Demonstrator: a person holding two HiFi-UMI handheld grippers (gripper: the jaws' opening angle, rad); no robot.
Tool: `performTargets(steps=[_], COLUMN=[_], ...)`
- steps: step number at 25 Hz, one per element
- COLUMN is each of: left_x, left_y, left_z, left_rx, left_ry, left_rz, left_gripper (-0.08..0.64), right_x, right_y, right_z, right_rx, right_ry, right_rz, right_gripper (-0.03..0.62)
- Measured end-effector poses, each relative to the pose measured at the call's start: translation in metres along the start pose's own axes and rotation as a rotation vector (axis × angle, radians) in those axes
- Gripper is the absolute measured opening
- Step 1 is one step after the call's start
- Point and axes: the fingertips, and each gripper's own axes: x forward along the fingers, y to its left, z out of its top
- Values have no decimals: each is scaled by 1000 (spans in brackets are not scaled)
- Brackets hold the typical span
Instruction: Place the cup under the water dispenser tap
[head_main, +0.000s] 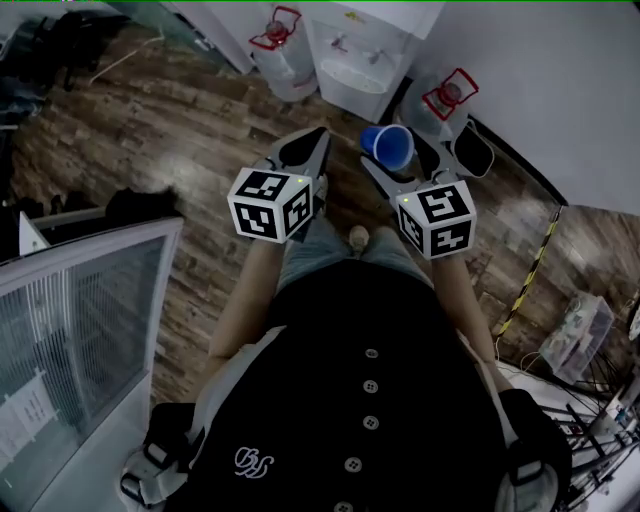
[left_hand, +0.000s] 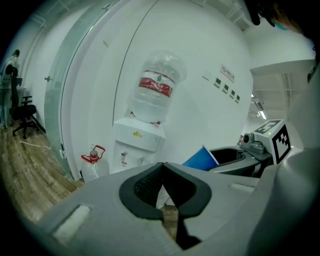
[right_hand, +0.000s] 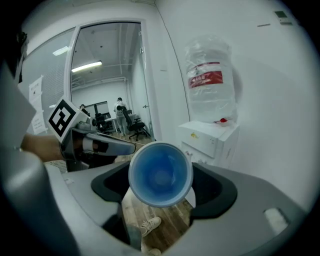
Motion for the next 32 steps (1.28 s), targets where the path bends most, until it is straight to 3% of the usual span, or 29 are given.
performTargets(steps=[13,25,32], left_x=[54,95,117], left_y=[56,74,88], left_z=[26,14,-3], left_rx=[31,57,43], left_ry=[106,223,262], left_rz=[-176,-333,-378], left_gripper=[-2,-2,-2], right_x=[73,118,139], right_y=[-19,-50,-70], right_z=[36,19,5], right_rx=[63,118,135], right_ry=[21,82,101], right_rz=[-132,-272,-332], right_gripper=[367,367,367])
